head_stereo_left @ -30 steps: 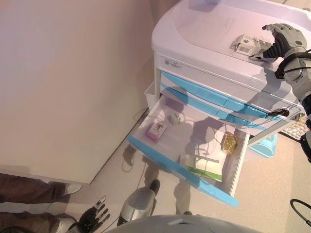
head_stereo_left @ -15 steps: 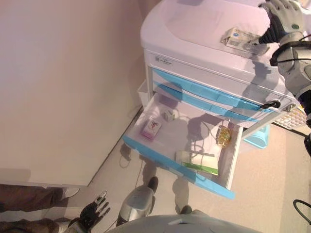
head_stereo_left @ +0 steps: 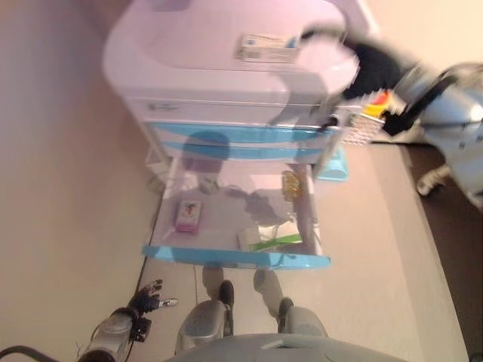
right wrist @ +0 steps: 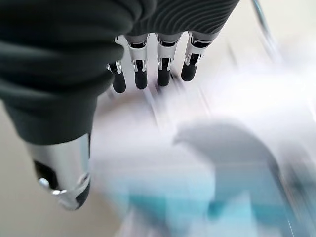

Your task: Open the drawer and pick up the medicine

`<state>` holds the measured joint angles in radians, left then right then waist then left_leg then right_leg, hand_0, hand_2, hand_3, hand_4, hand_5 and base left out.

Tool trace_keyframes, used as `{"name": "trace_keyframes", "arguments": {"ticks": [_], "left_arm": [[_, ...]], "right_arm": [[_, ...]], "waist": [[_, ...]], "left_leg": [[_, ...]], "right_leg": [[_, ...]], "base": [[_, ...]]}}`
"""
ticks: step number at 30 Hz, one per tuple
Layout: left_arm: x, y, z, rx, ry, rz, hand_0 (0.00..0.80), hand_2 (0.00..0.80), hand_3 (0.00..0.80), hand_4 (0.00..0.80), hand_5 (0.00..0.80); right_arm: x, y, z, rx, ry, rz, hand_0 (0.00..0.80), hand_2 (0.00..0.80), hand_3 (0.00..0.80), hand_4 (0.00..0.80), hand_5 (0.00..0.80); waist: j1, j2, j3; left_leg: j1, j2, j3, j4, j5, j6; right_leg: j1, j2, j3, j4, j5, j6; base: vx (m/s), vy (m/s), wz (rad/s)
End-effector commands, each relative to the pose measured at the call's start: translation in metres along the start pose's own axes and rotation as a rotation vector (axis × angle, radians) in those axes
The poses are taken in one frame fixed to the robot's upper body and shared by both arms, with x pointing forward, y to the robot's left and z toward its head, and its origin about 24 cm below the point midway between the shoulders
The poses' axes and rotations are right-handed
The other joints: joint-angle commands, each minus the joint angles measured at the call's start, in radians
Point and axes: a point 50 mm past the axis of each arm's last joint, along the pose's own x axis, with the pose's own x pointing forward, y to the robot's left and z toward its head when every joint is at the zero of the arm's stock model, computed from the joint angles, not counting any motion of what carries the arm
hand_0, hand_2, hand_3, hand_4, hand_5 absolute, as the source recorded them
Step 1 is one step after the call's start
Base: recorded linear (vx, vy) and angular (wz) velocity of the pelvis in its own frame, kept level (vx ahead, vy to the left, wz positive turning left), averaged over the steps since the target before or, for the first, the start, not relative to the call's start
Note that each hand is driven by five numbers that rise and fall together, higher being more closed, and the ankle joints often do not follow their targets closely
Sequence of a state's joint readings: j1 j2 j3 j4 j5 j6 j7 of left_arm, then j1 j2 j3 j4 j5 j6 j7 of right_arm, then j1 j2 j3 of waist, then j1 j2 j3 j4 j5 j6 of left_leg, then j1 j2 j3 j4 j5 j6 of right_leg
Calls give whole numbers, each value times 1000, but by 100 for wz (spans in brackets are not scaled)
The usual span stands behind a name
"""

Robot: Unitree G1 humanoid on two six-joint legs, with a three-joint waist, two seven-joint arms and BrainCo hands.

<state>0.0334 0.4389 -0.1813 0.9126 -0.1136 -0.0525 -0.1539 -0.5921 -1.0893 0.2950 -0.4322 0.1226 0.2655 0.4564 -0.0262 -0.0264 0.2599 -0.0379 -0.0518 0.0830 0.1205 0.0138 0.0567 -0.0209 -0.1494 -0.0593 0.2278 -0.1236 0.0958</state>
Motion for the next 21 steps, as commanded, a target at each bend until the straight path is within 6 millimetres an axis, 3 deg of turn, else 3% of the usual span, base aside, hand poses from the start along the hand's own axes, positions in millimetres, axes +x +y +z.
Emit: {"name": "trace_keyframes", "arguments": {"ticks": [1, 3, 6, 10, 14, 20, 21], "left_arm": [[1, -2, -6, 250, 57, 18, 0, 0, 0, 0, 0], [3, -1, 0, 357, 55, 28, 0, 0, 0, 0, 0], [8, 0, 17, 619, 13, 67, 0, 0, 0, 0, 0], [13, -1, 41, 764, -69, 120, 0, 0, 0, 0, 0], [15, 4, 67, 797, -144, 186, 0, 0, 0, 0, 0], [13, 27, 94, 738, -222, 323, 0, 0, 0, 0, 0], [11, 36, 100, 726, -239, 355, 0, 0, 0, 0, 0]], "right_arm": [[-7, 27, -3, 69, -6, 247, 0, 0, 0, 0, 0], [-13, 42, -6, 129, 4, 334, 0, 0, 0, 0, 0], [-26, 75, -30, 90, 124, 542, 0, 0, 0, 0, 0], [-43, 95, -48, 118, 222, 708, 0, 0, 0, 0, 0], [-67, 118, -67, 284, 315, 858, 0, 0, 0, 0, 0], [-112, 172, -114, 547, 612, 935, 0, 0, 0, 0, 0], [-130, 190, -131, 598, 726, 947, 0, 0, 0, 0, 0]], "waist": [[-27, 9, -70], [-43, 6, -68], [-88, -3, -59], [-121, -9, -47], [-145, -15, -29], [-175, -18, -4], [-181, -20, 5]], "left_leg": [[40, -2, 3, -5, -138, 3], [42, 4, 19, -6, -139, 1], [51, 14, 46, -6, -143, -2], [64, 21, 74, -4, -149, -5], [67, 22, 91, 3, -155, -6], [62, 22, 104, 17, -153, -6], [62, 25, 108, 20, -153, -8]], "right_leg": [[-70, 17, 17, 95, 41, 19], [-73, 19, 26, 93, 44, 22], [-83, 29, 52, 89, 55, 27], [-86, 38, 72, 85, 63, 31], [-90, 39, 80, 78, 74, 35], [-99, 41, 89, 68, 82, 34], [-102, 40, 88, 68, 82, 34]], "base": [[-62, -82, -48], [-57, -89, -43], [-57, -101, -27], [-34, -86, -22], [-40, -90, -18], [-22, -43, -12], [-20, -23, -4]]}}
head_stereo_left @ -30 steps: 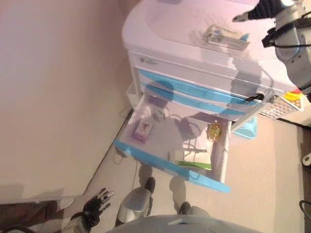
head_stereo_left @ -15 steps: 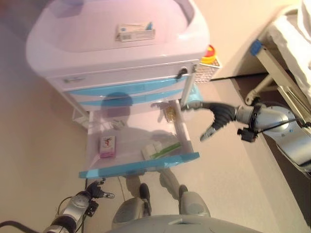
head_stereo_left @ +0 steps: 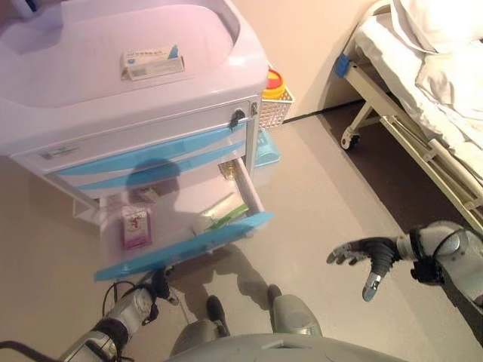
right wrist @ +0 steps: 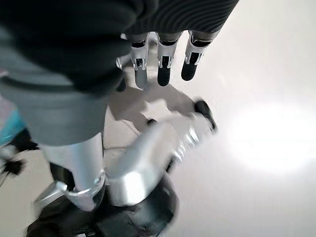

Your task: Open the drawer and pick up the medicine

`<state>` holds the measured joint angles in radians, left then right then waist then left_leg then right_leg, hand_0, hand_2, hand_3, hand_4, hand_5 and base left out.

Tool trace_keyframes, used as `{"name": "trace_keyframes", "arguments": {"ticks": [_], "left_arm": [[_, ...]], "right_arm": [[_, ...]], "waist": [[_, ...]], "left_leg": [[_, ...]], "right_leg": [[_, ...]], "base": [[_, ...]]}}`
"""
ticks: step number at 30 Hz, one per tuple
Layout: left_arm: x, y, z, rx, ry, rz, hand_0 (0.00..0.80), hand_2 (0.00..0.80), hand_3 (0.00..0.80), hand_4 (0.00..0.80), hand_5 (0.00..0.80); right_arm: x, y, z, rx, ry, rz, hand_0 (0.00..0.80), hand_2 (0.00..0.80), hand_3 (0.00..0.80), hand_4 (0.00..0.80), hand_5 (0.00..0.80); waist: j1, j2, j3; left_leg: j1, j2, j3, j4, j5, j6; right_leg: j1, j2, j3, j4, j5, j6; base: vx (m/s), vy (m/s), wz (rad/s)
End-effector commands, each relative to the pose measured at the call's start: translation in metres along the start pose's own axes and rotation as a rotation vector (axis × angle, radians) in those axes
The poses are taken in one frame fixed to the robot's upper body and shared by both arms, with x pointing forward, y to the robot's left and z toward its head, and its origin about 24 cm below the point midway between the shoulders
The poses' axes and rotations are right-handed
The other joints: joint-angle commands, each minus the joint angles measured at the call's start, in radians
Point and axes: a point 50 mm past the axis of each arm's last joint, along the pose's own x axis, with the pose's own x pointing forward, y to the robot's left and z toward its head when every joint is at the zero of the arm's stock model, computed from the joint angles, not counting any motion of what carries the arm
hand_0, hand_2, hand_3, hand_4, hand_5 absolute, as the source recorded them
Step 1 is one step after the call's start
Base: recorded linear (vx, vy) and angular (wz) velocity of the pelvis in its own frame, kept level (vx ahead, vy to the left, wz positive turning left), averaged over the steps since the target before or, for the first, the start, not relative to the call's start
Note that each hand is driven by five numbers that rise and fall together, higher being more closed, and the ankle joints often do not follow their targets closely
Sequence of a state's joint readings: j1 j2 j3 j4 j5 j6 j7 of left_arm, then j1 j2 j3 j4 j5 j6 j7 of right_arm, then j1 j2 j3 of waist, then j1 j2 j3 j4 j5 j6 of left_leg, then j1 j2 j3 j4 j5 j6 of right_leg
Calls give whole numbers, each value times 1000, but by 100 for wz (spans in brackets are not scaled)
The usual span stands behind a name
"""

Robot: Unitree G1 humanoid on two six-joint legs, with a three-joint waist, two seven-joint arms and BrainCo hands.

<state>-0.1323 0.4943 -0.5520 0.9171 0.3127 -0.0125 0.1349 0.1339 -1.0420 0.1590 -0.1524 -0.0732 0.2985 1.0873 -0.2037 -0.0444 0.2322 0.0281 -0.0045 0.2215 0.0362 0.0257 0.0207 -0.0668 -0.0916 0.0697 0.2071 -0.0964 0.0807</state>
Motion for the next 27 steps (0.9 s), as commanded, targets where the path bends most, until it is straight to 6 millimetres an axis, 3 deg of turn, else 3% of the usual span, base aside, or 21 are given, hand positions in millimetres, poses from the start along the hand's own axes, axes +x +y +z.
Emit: {"name": "trace_keyframes", "arguments": {"ticks": [1, 3, 4, 5, 8, 10, 15, 17, 22, 27], "left_arm": [[6, 74, 4, -27, -49, 260, 0, 0, 0, 0, 0], [6, 78, 3, -28, -47, 267, 0, 0, 0, 0, 0], [5, 100, 0, -23, -46, 313, 0, 0, 0, 0, 0], [4, 109, -1, -22, -45, 325, 0, 0, 0, 0, 0], [3, 130, -4, -47, -29, 345, 0, 0, 0, 0, 0], [3, 142, -2, -74, -34, 351, 0, 0, 0, 0, 0], [-1, 187, 5, -140, -28, 427, 0, 0, 0, 0, 0], [-3, 198, 9, -163, -37, 442, 0, 0, 0, 0, 0], [-6, 207, 12, -215, -48, 462, 0, 0, 0, 0, 0], [-7, 207, 8, -259, -38, 474, 0, 0, 0, 0, 0]], "right_arm": [[14, 11, -41, 111, 151, 34, 0, 0, 0, 0, 0], [16, 13, -49, 132, 180, 38, 0, 0, 0, 0, 0], [28, 37, -98, 281, 354, 20, 0, 0, 0, 0, 0], [33, 44, -113, 324, 405, 1, 0, 0, 0, 0, 0], [51, 71, -148, 388, 533, -67, 0, 0, 0, 0, 0], [61, 84, -158, 428, 592, -131, 0, 0, 0, 0, 0], [92, 114, -161, 540, 615, -296, 0, 0, 0, 0, 0], [99, 117, -158, 607, 574, -388, 0, 0, 0, 0, 0], [109, 107, -141, 645, 409, -530, 0, 0, 0, 0, 0], [113, 97, -125, 568, 332, -613, 0, 0, 0, 0, 0]], "waist": [[-7, -4, 36], [-8, -5, 39], [-18, -9, 57], [-22, -10, 63], [-35, -3, 82], [-43, 5, 93], [-70, 39, 113], [-74, 49, 118], [-82, 63, 125], [-81, 53, 126]], "left_leg": [[-4, -20, -28, 106, -165, 27], [-4, -19, -27, 106, -164, 27], [-7, -15, -20, 116, -166, 26], [-11, -13, -16, 122, -169, 27], [-20, -7, -2, 138, -175, 32], [-23, -7, 5, 148, -183, 38], [-41, -15, 14, 170, -200, 49], [-50, -21, 11, 178, -205, 50], [-54, -32, 5, 177, -204, 51], [-60, -35, 5, 179, -203, 52]], "right_leg": [[-57, -17, -41, 89, 53, 48], [-57, -17, -41, 88, 51, 48], [-65, -21, -46, 100, 53, 51], [-69, -21, -46, 102, 49, 50], [-80, -22, -43, 104, 45, 48], [-84, -23, -37, 104, 47, 48], [-108, -19, -9, 110, 43, 43], [-111, -17, -1, 108, 39, 42], [-103, -19, 5, 92, 44, 43], [-106, -23, 2, 91, 57, 49]], "base": [[0, 0, 0], [-19, -11, -3], [-41, -5, -4], [-59, 3, -6], [-33, 38, -16], [0, 77, -19], [-1, 96, -11], [-13, 74, -8], [-4, 51, -8], [-2, 3, -1]]}}
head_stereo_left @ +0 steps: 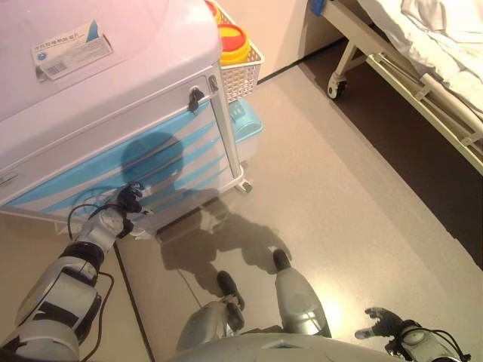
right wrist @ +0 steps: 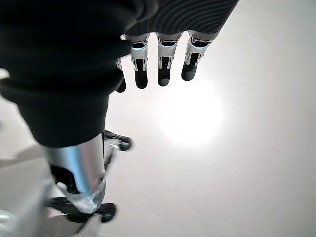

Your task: Open the drawer and pick up the medicine

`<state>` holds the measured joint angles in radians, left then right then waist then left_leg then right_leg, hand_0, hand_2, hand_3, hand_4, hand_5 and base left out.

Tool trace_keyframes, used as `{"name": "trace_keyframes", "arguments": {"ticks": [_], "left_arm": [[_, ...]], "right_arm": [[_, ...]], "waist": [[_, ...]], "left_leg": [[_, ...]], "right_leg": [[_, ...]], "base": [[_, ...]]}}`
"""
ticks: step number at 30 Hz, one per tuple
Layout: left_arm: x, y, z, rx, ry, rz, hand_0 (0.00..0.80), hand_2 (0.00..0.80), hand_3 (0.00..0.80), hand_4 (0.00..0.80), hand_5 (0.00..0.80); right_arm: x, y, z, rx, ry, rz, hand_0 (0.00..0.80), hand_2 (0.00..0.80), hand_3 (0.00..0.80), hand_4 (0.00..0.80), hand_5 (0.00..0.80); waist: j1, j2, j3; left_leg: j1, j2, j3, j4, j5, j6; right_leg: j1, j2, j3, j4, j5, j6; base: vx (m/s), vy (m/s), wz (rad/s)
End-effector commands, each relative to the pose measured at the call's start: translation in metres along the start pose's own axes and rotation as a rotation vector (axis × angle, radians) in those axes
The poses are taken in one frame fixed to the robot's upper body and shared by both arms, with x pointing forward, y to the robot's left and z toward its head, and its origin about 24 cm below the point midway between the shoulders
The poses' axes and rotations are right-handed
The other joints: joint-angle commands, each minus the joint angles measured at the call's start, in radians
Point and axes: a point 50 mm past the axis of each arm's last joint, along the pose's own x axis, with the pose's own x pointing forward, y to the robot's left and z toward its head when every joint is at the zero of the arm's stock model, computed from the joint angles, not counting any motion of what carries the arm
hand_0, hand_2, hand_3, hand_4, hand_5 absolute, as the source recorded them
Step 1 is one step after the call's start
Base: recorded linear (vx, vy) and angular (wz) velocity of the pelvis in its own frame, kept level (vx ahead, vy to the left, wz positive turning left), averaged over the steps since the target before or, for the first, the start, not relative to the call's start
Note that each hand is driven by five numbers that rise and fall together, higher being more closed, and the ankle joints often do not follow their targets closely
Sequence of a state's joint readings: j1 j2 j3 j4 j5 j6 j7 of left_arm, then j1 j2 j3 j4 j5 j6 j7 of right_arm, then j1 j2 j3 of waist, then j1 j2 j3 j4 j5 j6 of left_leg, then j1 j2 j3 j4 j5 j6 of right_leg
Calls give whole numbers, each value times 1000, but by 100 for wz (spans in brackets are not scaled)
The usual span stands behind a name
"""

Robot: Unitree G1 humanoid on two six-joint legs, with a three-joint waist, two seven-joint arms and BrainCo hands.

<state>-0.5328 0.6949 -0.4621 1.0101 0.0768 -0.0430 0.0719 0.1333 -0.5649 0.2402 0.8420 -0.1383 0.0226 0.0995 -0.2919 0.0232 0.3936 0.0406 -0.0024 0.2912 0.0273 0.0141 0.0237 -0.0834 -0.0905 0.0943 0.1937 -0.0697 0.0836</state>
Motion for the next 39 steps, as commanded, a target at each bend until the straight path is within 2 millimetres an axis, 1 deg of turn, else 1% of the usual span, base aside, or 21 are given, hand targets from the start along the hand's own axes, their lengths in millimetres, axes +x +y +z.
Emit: {"name": "trace_keyframes", "arguments": {"ticks": [1, 2, 5, 6, 8, 10, 12, 14, 16, 18, 19, 21, 22, 24, 25, 27, 29, 31, 34, 37, 39], "left_arm": [[-3, 33, -12, -55, 31, 95, 0, 0, 0, 0, 0], [-3, 33, -12, -57, 31, 92, 0, 0, 0, 0, 0], [-4, 34, -9, -89, 8, 69, 0, 0, 0, 0, 0], [-5, 30, -8, -117, -10, 44, 0, 0, 0, 0, 0], [-7, 22, -8, -167, -23, 4, 0, 0, 0, 0, 0], [-12, 6, -10, -246, -43, -70, 0, 0, 0, 0, 0], [-20, -19, -14, -357, -56, -169, 0, 0, 0, 0, 0], [-30, -45, -17, -470, -70, -260, 0, 0, 0, 0, 0], [-45, -75, -22, -596, -75, -365, 0, 0, 0, 0, 0], [-58, -97, -26, -698, -72, -436, 0, 0, 0, 0, 0], [-65, -109, -28, -737, -71, -468, 0, 0, 0, 0, 0], [-76, -123, -32, -827, -59, -512, 0, 0, 0, 0, 0], [-82, -131, -33, -879, -49, -539, 0, 0, 0, 0, 0], [-88, -141, -34, -962, -41, -569, 0, 0, 0, 0, 0], [-92, -146, -34, -1009, -37, -592, 0, 0, 0, 0, 0], [-96, -152, -32, -1059, -35, -620, 0, 0, 0, 0, 0], [-102, -161, -30, -1168, -25, -645, 0, 0, 0, 0, 0], [-105, -167, -27, -1244, -28, -654, 0, 0, 0, 0, 0], [-110, -172, -25, -1342, -43, -663, 0, 0, 0, 0, 0], [-115, -184, -23, -1487, -39, -674, 0, 0, 0, 0, 0], [-120, -191, -23, -1519, -37, -695, 0, 0, 0, 0, 0]], "right_arm": [[-7, -2, -9, -19, -20, -67, 0, 0, 0, 0, 0], [-8, -4, -7, -29, -32, -78, 0, 0, 0, 0, 0], [-11, -20, 9, -82, -88, -170, 0, 0, 0, 0, 0], [-14, -30, 16, -83, -117, -219, 0, 0, 0, 0, 0], [-20, -43, 29, -99, -163, -268, 0, 0, 0, 0, 0], [-30, -58, 45, -122, -247, -319, 0, 0, 0, 0, 0], [-43, -75, 64, -145, -352, -335, 0, 0, 0, 0, 0], [-54, -83, 81, -139, -453, -298, 0, 0, 0, 0, 0], [-65, -83, 99, -103, -561, -215, 0, 0, 0, 0, 0], [-67, -75, 109, -66, -631, -112, 0, 0, 0, 0, 0], [-66, -67, 114, -44, -653, -56, 0, 0, 0, 0, 0], [-62, -52, 118, 15, -681, 44, 0, 0, 0, 0, 0], [-58, -40, 120, 69, -688, 112, 0, 0, 0, 0, 0], [-50, -19, 122, 154, -692, 204, 0, 0, 0, 0, 0], [-45, -6, 124, 206, -687, 240, 0, 0, 0, 0, 0], [-40, 8, 125, 314, -678, 294, 0, 0, 0, 0, 0], [-32, 28, 124, 456, -652, 358, 0, 0, 0, 0, 0], [-28, 42, 126, 560, -646, 402, 0, 0, 0, 0, 0], [-25, 54, 127, 682, -649, 447, 0, 0, 0, 0, 0], [-19, 68, 130, 827, -635, 500, 0, 0, 0, 0, 0], [-16, 74, 129, 880, -629, 514, 0, 0, 0, 0, 0]], "waist": [[11, -17, -38], [10, -19, -35], [20, -31, -35], [24, -37, -31], [31, -42, -30], [40, -48, -32], [53, -49, -36], [66, -48, -44], [84, -42, -59], [101, -37, -73], [113, -34, -84], [131, -30, -97], [143, -28, -105], [162, -24, -116], [174, -22, -125], [188, -19, -133], [207, -16, -147], [220, -13, -159], [233, -9, -171], [252, -4, -189], [261, -2, -198]], "left_leg": [[-75, -37, -63, 186, -188, 48], [-72, -37, -65, 187, -190, 49], [-78, -36, -67, 186, -184, 47], [-74, -36, -72, 186, -185, 46], [-72, -36, -77, 183, -182, 44], [-70, -36, -82, 179, -178, 43], [-63, -35, -90, 170, -173, 42], [-56, -35, -101, 160, -168, 41], [-47, -33, -113, 141, -158, 37], [-38, -32, -127, 126, -151, 34], [-34, -32, -137, 118, -146, 31], [-28, -31, -155, 109, -138, 27], [-24, -29, -164, 104, -134, 23], [-17, -25, -180, 94, -127, 17], [-13, -22, -191, 86, -121, 12], [-9, -19, -207, 76, -113, 5], [-6, -15, -227, 60, -98, -6], [-1, -13, -241, 44, -88, -12], [-1, -11, -256, 31, -77, -22], [0, -9, -272, 13, -63, -30], [4, -6, -276, -2, -52, -36]], "right_leg": [[-90, -25, -24, 98, 36, 46], [-85, -27, -27, 100, 32, 47], [-87, -28, -32, 101, 45, 51], [-80, -32, -39, 103, 43, 53], [-72, -32, -46, 100, 42, 53], [-66, -31, -54, 100, 41, 53], [-58, -29, -65, 104, 36, 52], [-50, -25, -74, 106, 29, 49], [-43, -17, -85, 105, 21, 43], [-31, -10, -97, 102, 4, 34], [-25, -5, -103, 98, -5, 30], [-8, 0, -118, 89, -22, 21], [4, 4, -129, 81, -33, 14], [24, 8, -150, 68, -47, 4], [36, 10, -164, 59, -52, -1], [53, 11, -181, 47, -55, -7], [73, 15, -203, 30, -58, -15], [90, 16, -220, 10, -57, -21], [104, 18, -235, -8, -56, -27], [122, 20, -257, -30, -54, -34], [133, 22, -269, -38, -56, -38]], "base": [[0, 0, 0], [0, 0, 0], [-37, -53, 2], [-36, -73, 6], [-34, -79, 9], [-32, -77, 9], [-16, -67, 8], [-3, -66, 8], [15, -72, 7], [32, -75, 15], [46, -85, 14], [42, -90, 8], [25, -95, 14], [13, -102, 29], [4, -107, 30], [-12, -94, 29], [-34, -90, 30], [-40, -64, 27], [-54, -44, 16], [-64, -26, 20], [-46, -17, 16]]}}
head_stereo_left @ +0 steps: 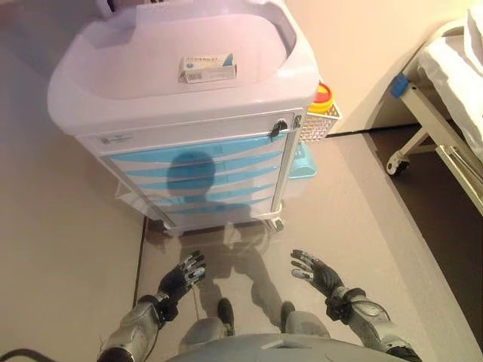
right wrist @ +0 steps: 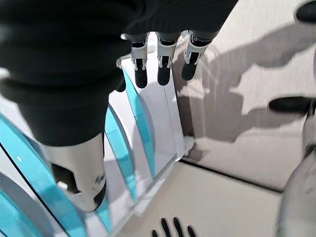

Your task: Open the drawer and pick up the medicine

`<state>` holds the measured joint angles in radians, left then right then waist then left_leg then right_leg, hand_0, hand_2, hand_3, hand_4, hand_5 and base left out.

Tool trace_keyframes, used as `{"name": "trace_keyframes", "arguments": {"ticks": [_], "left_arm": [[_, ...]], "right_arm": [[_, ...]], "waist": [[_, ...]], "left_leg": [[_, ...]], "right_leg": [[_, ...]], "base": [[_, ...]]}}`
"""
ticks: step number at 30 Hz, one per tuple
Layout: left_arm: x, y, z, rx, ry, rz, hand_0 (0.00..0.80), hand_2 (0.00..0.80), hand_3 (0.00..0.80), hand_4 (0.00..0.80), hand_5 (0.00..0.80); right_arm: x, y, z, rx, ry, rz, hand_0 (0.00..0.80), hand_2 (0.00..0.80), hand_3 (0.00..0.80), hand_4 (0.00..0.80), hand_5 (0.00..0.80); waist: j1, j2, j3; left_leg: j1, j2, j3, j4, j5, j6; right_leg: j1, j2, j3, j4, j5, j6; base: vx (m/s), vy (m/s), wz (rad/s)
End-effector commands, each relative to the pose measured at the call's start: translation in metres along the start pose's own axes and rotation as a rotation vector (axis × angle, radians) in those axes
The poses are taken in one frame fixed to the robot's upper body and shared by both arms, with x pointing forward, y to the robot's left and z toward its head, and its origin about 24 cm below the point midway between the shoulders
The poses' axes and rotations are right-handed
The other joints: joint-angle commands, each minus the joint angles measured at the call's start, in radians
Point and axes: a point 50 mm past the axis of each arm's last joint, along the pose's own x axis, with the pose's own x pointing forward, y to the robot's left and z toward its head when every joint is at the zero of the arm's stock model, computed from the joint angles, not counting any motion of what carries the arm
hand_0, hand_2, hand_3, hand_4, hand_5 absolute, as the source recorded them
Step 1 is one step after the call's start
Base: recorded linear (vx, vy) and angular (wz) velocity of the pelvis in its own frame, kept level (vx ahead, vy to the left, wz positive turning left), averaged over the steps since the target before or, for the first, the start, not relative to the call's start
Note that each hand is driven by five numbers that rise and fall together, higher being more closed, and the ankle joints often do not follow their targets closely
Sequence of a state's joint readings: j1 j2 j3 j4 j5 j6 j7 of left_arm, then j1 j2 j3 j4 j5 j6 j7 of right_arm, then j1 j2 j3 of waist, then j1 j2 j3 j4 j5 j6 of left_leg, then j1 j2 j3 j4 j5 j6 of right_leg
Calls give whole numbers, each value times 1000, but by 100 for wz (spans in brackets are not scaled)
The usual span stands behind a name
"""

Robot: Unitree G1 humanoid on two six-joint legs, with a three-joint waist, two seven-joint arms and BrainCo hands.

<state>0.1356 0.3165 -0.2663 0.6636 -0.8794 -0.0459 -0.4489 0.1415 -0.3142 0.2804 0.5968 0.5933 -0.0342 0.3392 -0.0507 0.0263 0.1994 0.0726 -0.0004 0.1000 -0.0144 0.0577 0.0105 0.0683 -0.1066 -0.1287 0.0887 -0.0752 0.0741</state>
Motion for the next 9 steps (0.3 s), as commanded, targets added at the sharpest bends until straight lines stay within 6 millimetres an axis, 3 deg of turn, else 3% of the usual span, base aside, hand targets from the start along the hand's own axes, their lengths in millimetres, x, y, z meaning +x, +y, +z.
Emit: {"name": "trace_keyframes", "arguments": {"ticks": [1, 9], "left_arm": [[2, -3, 3, -74, -71, -74, 0, 0, 0, 0, 0], [7, -7, -18, -106, 9, -133, 0, 0, 0, 0, 0]], "right_arm": [[9, 11, 11, 93, -124, 67, 0, 0, 0, 0, 0], [11, 8, -11, 226, -79, 73, 0, 0, 0, 0, 0]], "waist": [[24, -4, -12], [36, -1, -38]], "left_leg": [[-27, -5, -86, 28, -87, -27], [-24, 3, -89, -17, -58, -38]], "right_leg": [[-15, 40, -53, 64, -52, -29], [5, 50, -78, 48, -60, -34]], "base": [[-43, -18, 18], [-56, -15, 11]]}}
